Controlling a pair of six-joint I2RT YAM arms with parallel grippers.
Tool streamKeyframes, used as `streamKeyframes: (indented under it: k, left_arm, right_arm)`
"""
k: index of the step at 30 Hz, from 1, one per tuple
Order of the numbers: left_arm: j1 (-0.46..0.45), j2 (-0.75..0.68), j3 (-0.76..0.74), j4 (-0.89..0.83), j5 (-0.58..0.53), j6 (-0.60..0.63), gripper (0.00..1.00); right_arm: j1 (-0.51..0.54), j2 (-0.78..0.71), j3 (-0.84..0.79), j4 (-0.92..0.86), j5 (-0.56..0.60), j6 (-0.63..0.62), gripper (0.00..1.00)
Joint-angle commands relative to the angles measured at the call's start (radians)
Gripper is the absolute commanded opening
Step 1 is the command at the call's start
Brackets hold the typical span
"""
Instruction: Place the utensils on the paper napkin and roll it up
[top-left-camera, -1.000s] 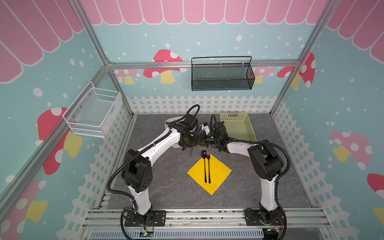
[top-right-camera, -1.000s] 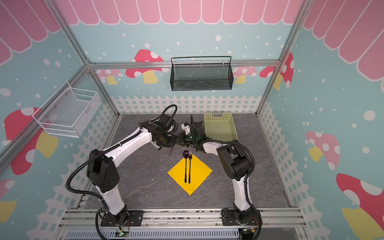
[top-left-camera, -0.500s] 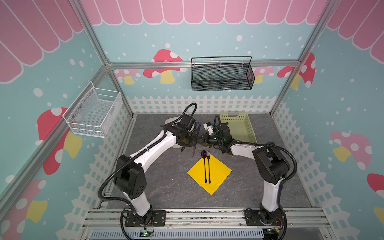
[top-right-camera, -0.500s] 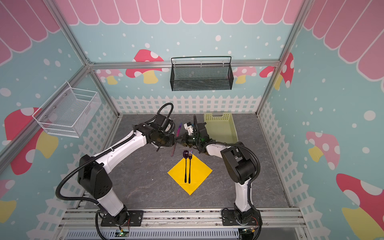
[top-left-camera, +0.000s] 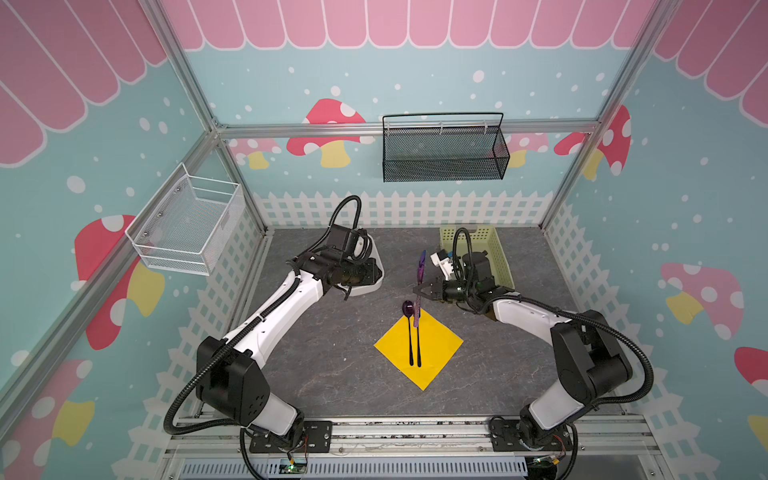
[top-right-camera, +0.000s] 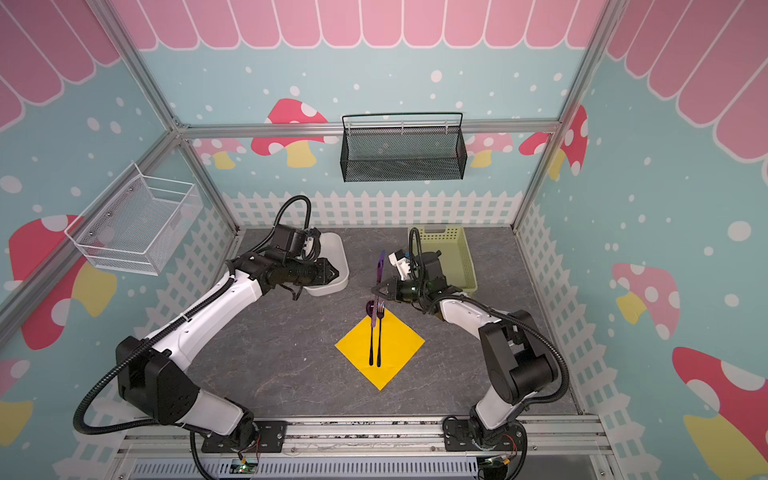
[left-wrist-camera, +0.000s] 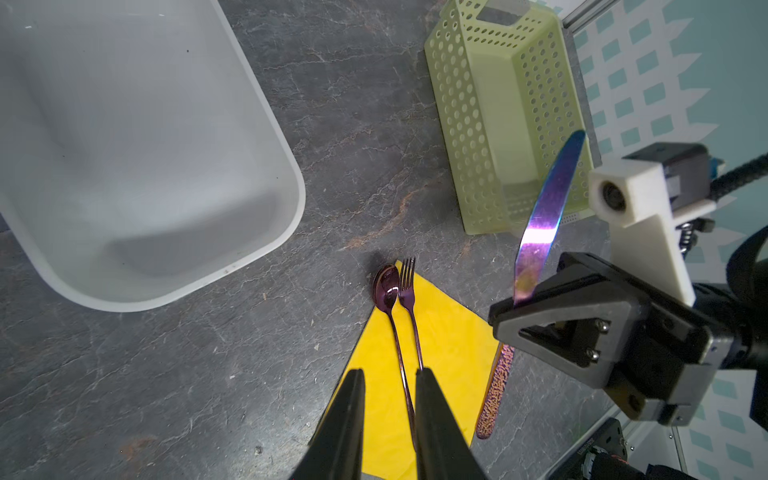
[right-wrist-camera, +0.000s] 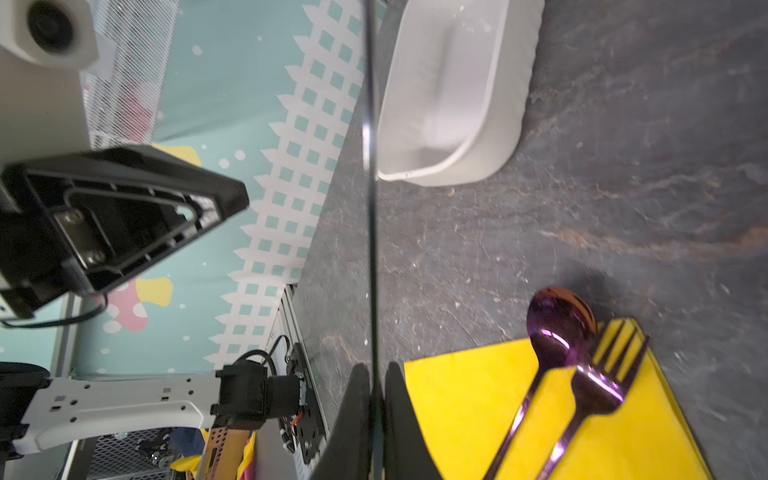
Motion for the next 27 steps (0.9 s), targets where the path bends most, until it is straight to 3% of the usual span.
streamKeyframes:
  k: [1, 5, 10, 14, 19, 27]
  left_arm:
    - [0.017, 0.013, -0.007, 0.019, 0.058, 0.05, 0.25]
    - [0.005, 0.04, -0.019, 0.045, 0.225, 0.057, 0.25]
    - [-0.093, 0.007, -0.139, 0.199, 0.352, 0.032, 0.26]
    - [-0.122, -0.068, -0.324, 0.529, 0.507, -0.094, 0.27]
    - [-0.127, -0.164, -0.524, 0.952, 0.605, -0.264, 0.41]
    - [-0.187, -0.163, -0.503, 1.008, 0.671, -0.252, 0.43]
  right_arm:
    - [-0.001, -0.04, -0.037, -0.14, 0.006, -0.104, 0.08]
    - [0.001, -0.086, -0.097, -0.074, -0.044, -0.083, 0.08]
    - [-0.001, -0.155, -0.106, -0.054, -0.036, -0.077, 0.07]
    - [-0.004, -0.24, -0.114, 0.035, -0.045, -0.017, 0.05]
    - [-0.007, -0.309, -0.081, 0.096, -0.114, 0.03, 0.05]
    - [-0.007, -0.333, -0.052, 0.184, -0.214, 0.098, 0.05]
